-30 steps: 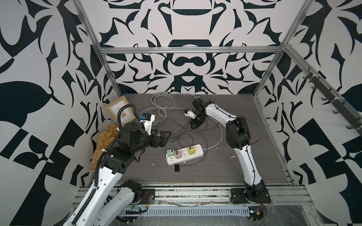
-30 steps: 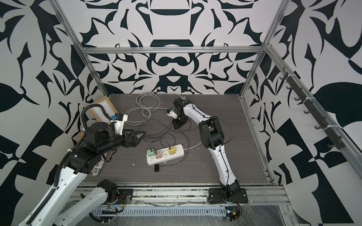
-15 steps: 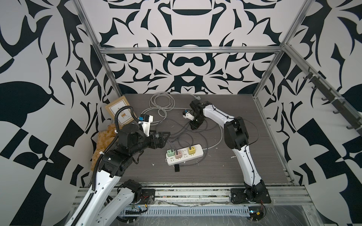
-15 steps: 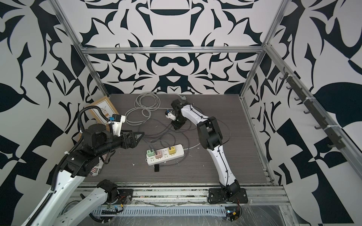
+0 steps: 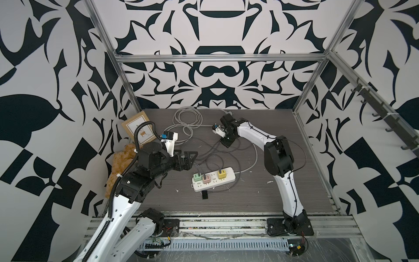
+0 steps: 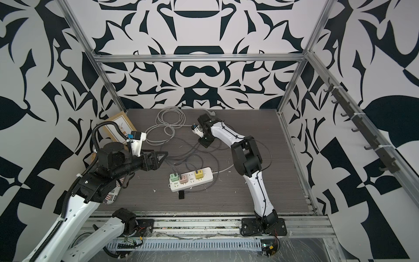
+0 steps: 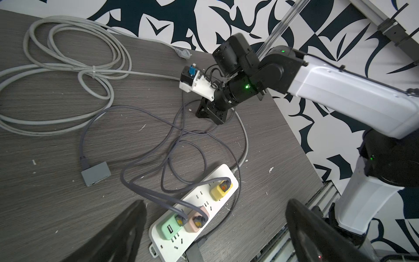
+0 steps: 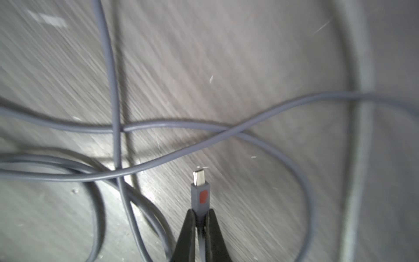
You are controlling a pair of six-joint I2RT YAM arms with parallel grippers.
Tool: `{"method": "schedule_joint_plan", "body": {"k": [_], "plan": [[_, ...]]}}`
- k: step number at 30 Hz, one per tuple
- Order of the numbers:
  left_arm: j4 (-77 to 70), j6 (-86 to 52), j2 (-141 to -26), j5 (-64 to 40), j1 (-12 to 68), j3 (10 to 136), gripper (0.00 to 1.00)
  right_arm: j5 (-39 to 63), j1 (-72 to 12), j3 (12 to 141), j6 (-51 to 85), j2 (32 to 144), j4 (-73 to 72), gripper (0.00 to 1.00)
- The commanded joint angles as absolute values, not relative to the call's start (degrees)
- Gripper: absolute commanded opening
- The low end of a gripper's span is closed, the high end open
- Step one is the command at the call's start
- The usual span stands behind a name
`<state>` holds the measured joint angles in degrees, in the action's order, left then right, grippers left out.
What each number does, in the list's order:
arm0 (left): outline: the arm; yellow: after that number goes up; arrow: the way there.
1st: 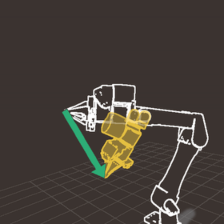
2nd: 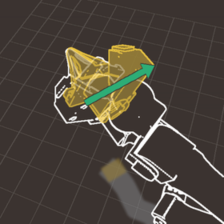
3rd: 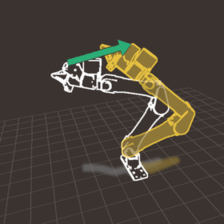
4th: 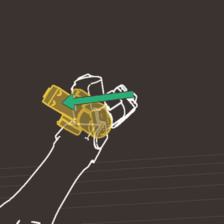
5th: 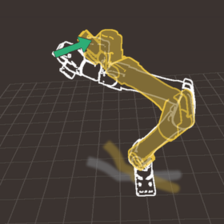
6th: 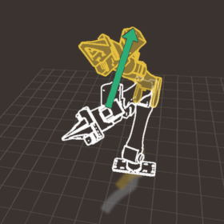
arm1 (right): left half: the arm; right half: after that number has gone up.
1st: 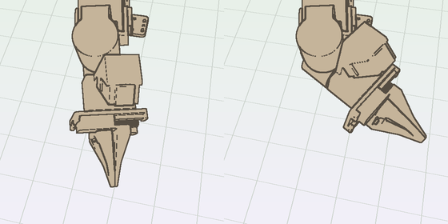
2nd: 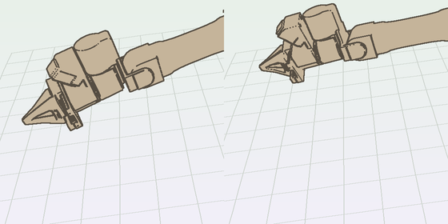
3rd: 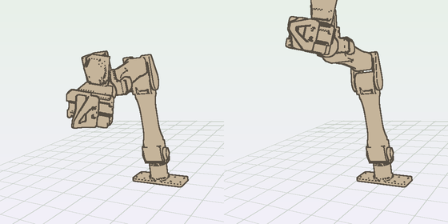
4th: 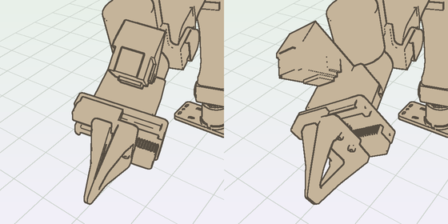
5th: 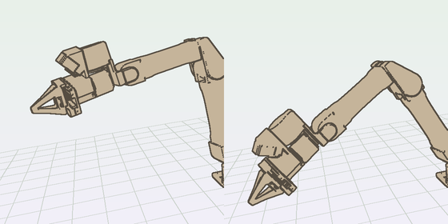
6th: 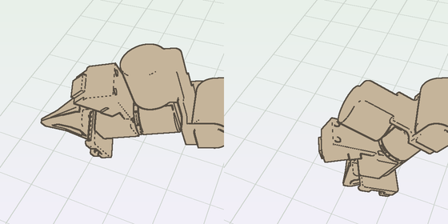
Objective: Charge mp3
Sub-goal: Pick up the charging cable from the center of the board.
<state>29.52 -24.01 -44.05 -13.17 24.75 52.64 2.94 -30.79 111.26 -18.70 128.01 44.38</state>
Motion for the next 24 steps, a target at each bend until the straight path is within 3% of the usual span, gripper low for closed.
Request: {"method": "schedule_joint_plan", "body": {"k": [1, 8, 13, 24], "plan": [[24.5, -28.2, -46.7, -14.9, 24.7, 54.7, 1.00, 5.0, -30.2, 114.6, -16.0, 119.3, 42.9, 0.00], [19.6, -42.7, -58.4, -20.5, 24.7, 64.3, 0.98, 23.0, -29.3, 113.8, -11.6, 107.4, 43.2, 0.00], [18.1, -52.6, -64.8, -25.0, 24.7, 68.3, 0.91, 36.4, -29.3, 105.8, -8.7, 99.7, 36.7, 0.00], [14.6, -56.1, -66.5, -25.5, 24.7, 67.9, 0.88, 44.6, -29.8, 99.9, -8.0, 95.4, 32.8, 0.00]]}}
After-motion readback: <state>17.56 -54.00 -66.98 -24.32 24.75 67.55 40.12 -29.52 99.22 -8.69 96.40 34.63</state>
